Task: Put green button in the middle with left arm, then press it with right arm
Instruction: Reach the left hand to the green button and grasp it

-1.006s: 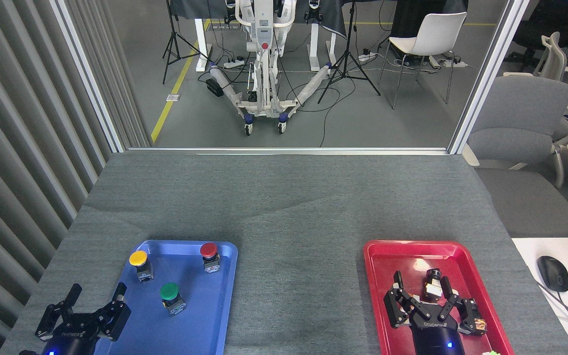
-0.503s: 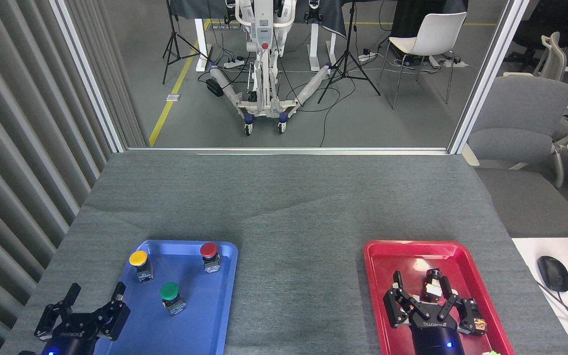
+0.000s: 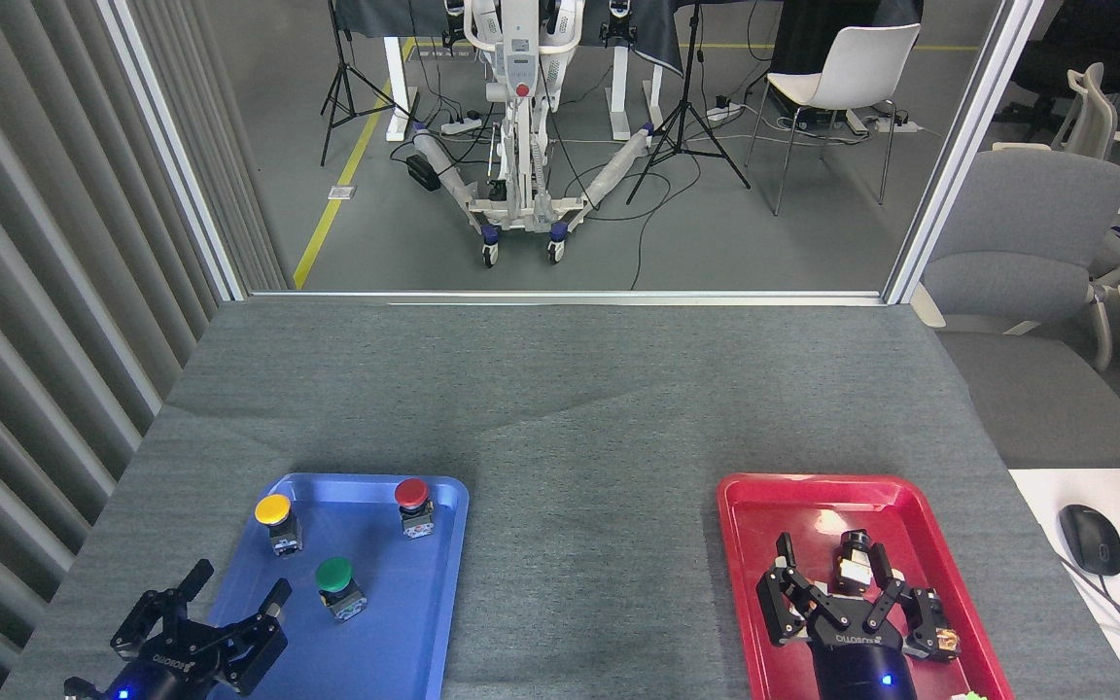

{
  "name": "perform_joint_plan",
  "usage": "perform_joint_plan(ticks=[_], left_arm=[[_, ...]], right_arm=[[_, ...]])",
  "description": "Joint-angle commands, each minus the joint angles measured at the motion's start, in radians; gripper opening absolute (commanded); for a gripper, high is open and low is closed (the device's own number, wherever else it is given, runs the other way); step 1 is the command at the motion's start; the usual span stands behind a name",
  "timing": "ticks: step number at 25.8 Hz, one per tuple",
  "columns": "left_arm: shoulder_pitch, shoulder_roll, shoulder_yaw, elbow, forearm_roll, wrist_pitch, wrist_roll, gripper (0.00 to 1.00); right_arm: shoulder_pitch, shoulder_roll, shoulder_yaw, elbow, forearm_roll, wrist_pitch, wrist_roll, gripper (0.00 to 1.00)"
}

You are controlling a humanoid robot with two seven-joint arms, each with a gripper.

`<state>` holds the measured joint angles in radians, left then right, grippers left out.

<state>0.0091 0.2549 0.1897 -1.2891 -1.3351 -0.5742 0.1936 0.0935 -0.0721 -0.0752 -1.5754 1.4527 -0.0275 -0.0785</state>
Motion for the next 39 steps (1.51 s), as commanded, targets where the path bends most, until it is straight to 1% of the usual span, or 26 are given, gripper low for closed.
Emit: perform_joint_plan(ticks=[1,4,6,10,16,21,24,27,29,30,31,33,34,37,39], left_arm=[[-0.017,0.006,-0.042,0.039,-0.055,-0.036,-0.008,0.99],[-0.061,0.011,-0.114,0.119,-0.056,-0.042,-0.008,0.99],[-0.08,0.011,-0.141,0.16,-0.056,-0.044,-0.008,0.99],[-0.121,0.011,-0.194,0.201,-0.059,-0.044,-0.006,0.99],[-0.195,-0.002,-0.239,0.313,-0.061,-0.026,-0.003,0.99],[-0.198,-0.008,-0.239,0.318,-0.059,0.045,0.0,0.98],[-0.199,-0.019,-0.239,0.323,-0.058,0.073,-0.003,0.79],[-0.198,-0.022,-0.24,0.327,-0.059,0.074,0.004,0.57],[-0.187,-0.009,-0.243,0.315,-0.061,0.057,0.012,0.24],[-0.186,-0.003,-0.251,0.313,-0.061,0.042,0.017,0.11],[-0.186,0.007,-0.253,0.313,-0.061,0.014,0.029,0.0],[-0.187,0.04,-0.253,0.312,-0.059,-0.036,0.063,0.0],[-0.187,0.043,-0.253,0.31,-0.058,-0.05,0.076,0.0],[-0.189,0.041,-0.254,0.272,-0.058,-0.058,0.084,0.0],[-0.198,0.027,-0.285,0.217,-0.059,-0.056,0.079,0.0]], right_arm=[[0.0,0.0,0.0,0.0,0.0,0.0,-0.003,1.0],[0.0,0.0,0.0,0.0,0.0,0.0,-0.003,1.0],[0.0,0.0,0.0,0.0,0.0,0.0,-0.003,1.0],[0.0,0.0,0.0,0.0,0.0,0.0,-0.003,1.0],[0.0,0.0,0.0,0.0,0.0,0.0,-0.003,1.0],[0.0,0.0,0.0,0.0,0.0,0.0,-0.003,1.0],[0.0,0.0,0.0,0.0,0.0,0.0,-0.003,1.0],[0.0,0.0,0.0,0.0,0.0,0.0,-0.003,1.0],[0.0,0.0,0.0,0.0,0.0,0.0,-0.003,1.0],[0.0,0.0,0.0,0.0,0.0,0.0,-0.003,1.0],[0.0,0.0,0.0,0.0,0.0,0.0,-0.003,1.0],[0.0,0.0,0.0,0.0,0.0,0.0,-0.003,1.0],[0.0,0.0,0.0,0.0,0.0,0.0,-0.003,1.0],[0.0,0.0,0.0,0.0,0.0,0.0,-0.003,1.0],[0.0,0.0,0.0,0.0,0.0,0.0,-0.003,1.0]])
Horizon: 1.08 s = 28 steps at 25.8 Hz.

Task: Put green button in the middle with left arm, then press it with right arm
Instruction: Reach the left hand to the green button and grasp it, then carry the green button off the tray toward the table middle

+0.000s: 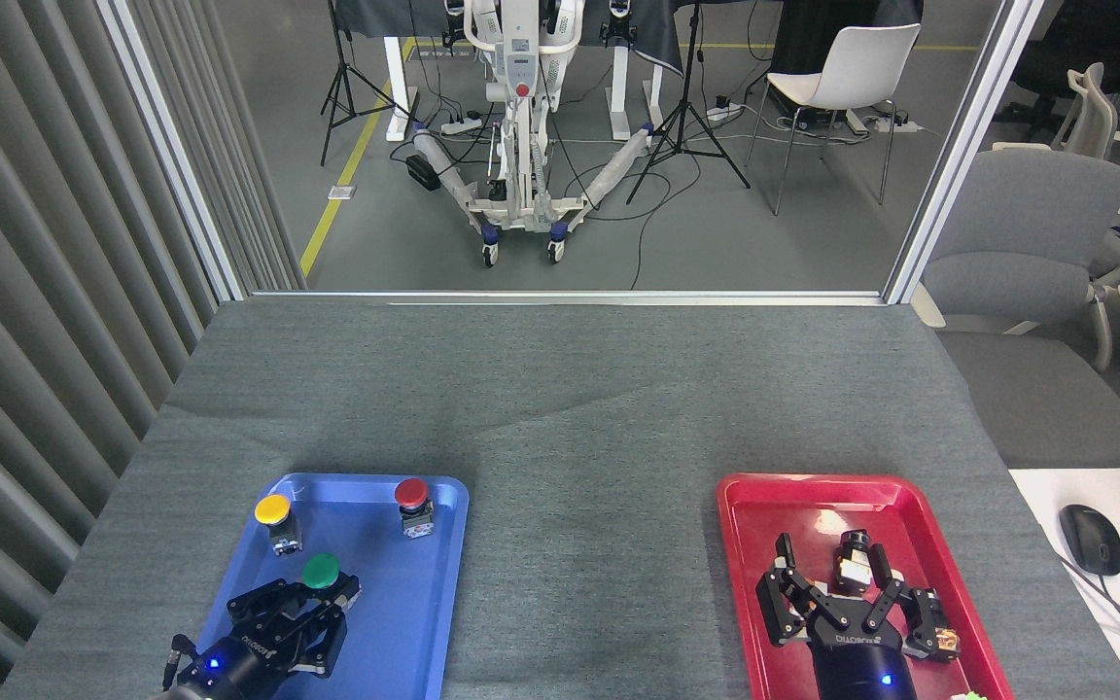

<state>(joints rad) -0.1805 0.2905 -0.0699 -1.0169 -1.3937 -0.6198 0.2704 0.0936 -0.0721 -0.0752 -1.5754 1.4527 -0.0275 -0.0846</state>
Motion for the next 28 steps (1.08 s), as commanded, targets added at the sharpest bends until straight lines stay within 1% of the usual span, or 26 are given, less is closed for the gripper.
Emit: perform_joint_plan(ticks=[1,3,6,10,13,16,19,21,25,28], left_arm=[[-0.019,-0.014,-0.059,-0.083,-0.001,-0.003,-0.003,0.0],[-0.076,-0.033,-0.123,-0.101,-0.004,0.003,-0.008,0.0],[-0.151,-0.111,-0.212,-0.045,-0.033,0.025,-0.011,0.0],[-0.22,-0.244,-0.268,0.05,-0.143,0.029,-0.025,0.0],[-0.238,-0.297,-0.272,0.124,-0.176,0.029,-0.025,0.0],[-0.267,-0.324,-0.306,0.199,-0.176,0.026,-0.023,0.0],[-0.278,-0.353,-0.347,0.242,-0.176,0.043,-0.019,0.0],[-0.277,-0.37,-0.347,0.247,-0.176,0.045,-0.016,0.0],[-0.277,-0.375,-0.35,0.267,-0.177,0.046,-0.013,0.0],[-0.278,-0.392,-0.352,0.308,-0.177,0.048,-0.014,0.03]], right_arm=[[0.0,0.0,0.0,0.0,0.0,0.0,0.003,1.0],[0.0,0.0,0.0,0.0,0.0,0.0,0.003,1.0],[0.0,0.0,0.0,0.0,0.0,0.0,0.003,1.0],[0.0,0.0,0.0,0.0,0.0,0.0,0.003,1.0],[0.0,0.002,0.0,0.0,0.0,0.0,0.003,1.0],[0.0,0.002,0.0,0.0,0.0,0.0,0.003,1.0],[0.0,0.002,0.0,0.0,0.0,0.0,0.003,1.0],[0.0,0.002,0.0,0.0,0.0,0.0,0.003,1.0],[0.0,0.002,0.0,0.0,0.0,0.0,0.003,1.0],[0.0,0.002,0.0,0.0,0.0,0.0,0.003,1.0]])
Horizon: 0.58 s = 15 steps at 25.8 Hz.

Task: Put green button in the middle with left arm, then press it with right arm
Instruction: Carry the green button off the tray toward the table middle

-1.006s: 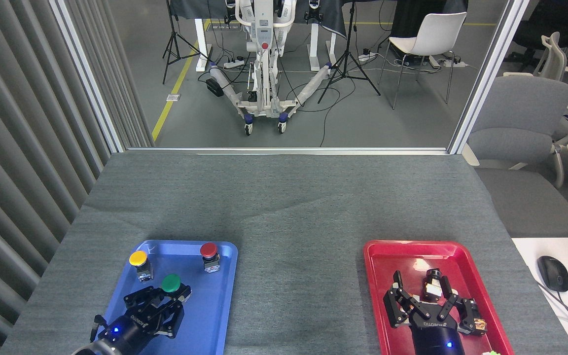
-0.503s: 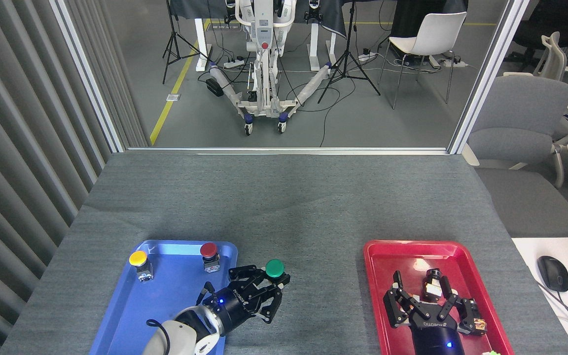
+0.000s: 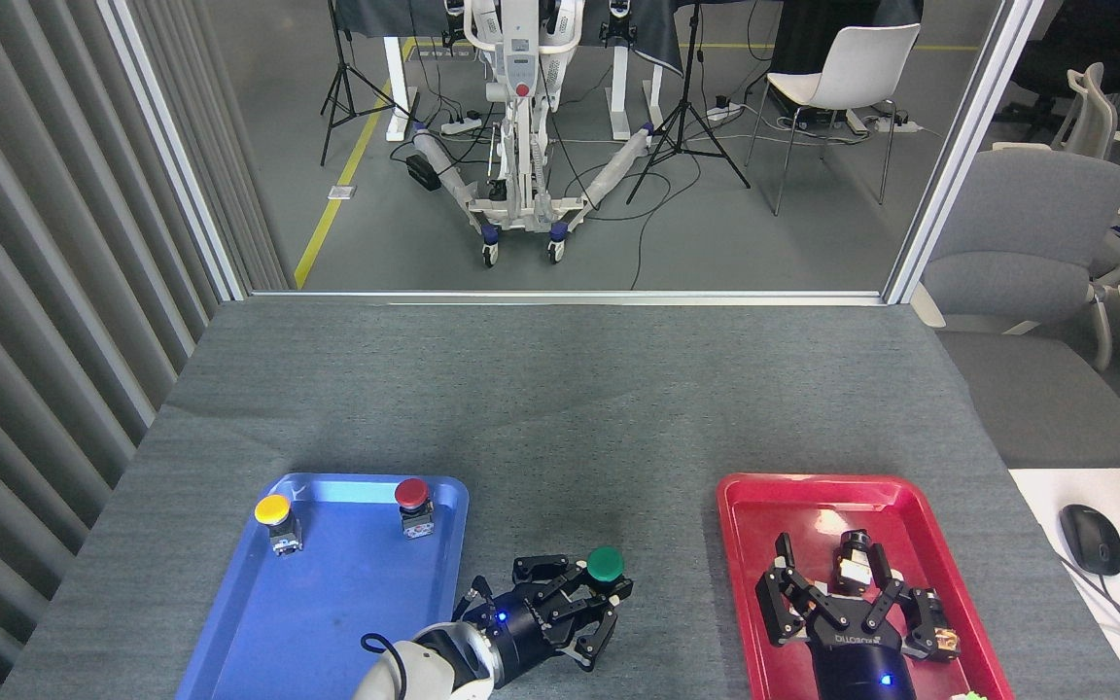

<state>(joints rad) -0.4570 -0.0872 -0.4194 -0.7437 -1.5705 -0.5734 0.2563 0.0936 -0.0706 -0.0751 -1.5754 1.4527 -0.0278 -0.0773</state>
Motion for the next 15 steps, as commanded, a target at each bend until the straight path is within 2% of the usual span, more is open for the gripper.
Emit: perform_joint_plan(ticks=[1,4,6,7,8,9,10,15], left_arm=[[-0.002,-0.022,-0.002,0.046,0.0,0.001,0.0,0.05],[-0.002,-0.031,-0.005,0.049,0.0,0.001,0.0,0.12],[-0.002,-0.034,-0.005,0.044,0.004,0.01,0.008,0.29],[0.0,-0.034,-0.005,0.038,0.007,0.013,0.014,0.46],[-0.002,-0.034,-0.005,0.037,0.009,0.017,0.024,0.8],[0.0,-0.035,-0.005,0.037,0.009,0.015,0.038,0.93],[0.0,-0.039,-0.005,0.035,0.009,0.015,0.052,0.99],[0.009,-0.039,-0.004,0.021,0.012,0.02,0.061,0.99]], right_arm=[[0.0,0.0,0.0,0.0,0.0,0.0,-0.004,1.0],[0.0,-0.001,0.0,0.0,0.0,0.0,-0.004,1.0],[0.0,-0.001,0.0,0.0,0.0,0.0,-0.004,1.0],[0.0,-0.001,0.0,0.0,0.0,0.0,-0.004,1.0],[0.0,-0.001,0.0,0.0,0.0,0.0,-0.004,1.0],[0.0,-0.001,0.0,0.0,0.0,0.0,-0.004,1.0],[0.0,0.0,0.0,0.0,0.0,0.0,-0.004,1.0],[0.0,-0.001,0.0,0.0,0.0,0.0,-0.004,1.0]])
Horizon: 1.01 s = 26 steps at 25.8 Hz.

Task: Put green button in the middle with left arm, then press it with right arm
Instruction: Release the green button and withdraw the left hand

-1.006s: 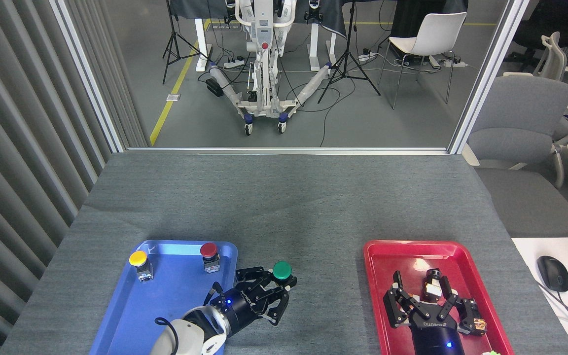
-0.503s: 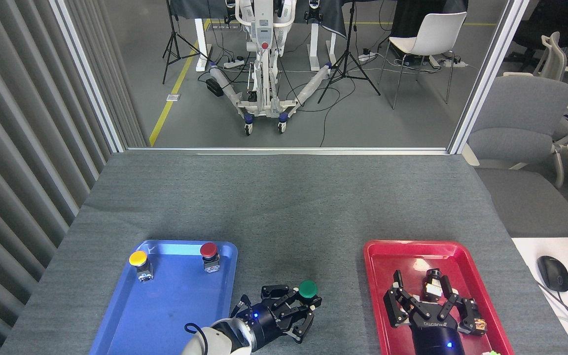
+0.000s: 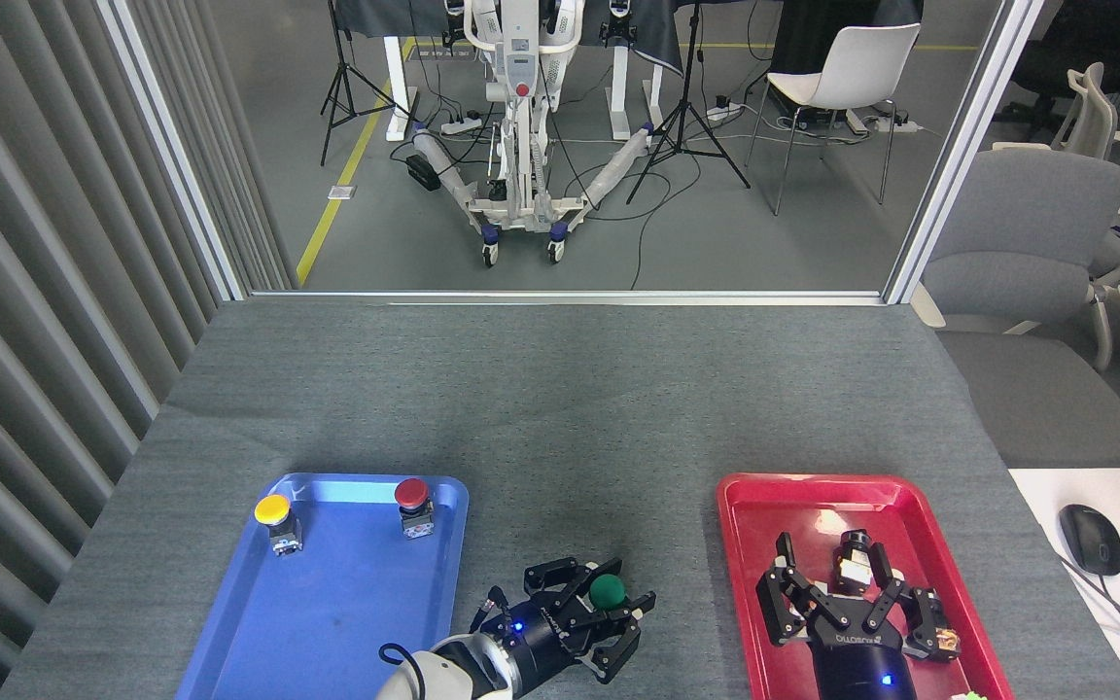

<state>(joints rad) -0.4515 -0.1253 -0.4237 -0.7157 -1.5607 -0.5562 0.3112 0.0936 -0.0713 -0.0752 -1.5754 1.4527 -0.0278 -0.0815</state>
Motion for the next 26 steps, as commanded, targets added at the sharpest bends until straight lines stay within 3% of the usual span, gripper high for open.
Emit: perform_joint_plan(ticks=[1,12,20,23,26], left_arm=[[0.004,-0.001,0.0,-0.007,0.002,0.002,0.005,0.99],[0.042,0.009,0.006,-0.108,0.004,0.015,-0.006,0.99],[0.332,0.145,0.013,-0.599,-0.001,0.22,-0.011,0.99],[0.363,0.202,0.057,-0.669,0.008,0.317,-0.012,0.99],[0.432,0.219,0.216,-0.674,0.024,0.366,-0.003,0.99]], right_arm=[[0.0,0.001,0.0,0.0,0.0,0.0,0.0,1.0],[0.0,-0.001,0.0,0.0,0.0,0.0,0.0,1.0],[0.0,-0.001,0.0,0.002,0.0,0.0,0.0,1.0],[0.0,-0.001,0.0,0.0,0.0,0.0,0.0,1.0],[0.0,-0.001,0.0,0.0,0.0,0.0,0.0,1.0]])
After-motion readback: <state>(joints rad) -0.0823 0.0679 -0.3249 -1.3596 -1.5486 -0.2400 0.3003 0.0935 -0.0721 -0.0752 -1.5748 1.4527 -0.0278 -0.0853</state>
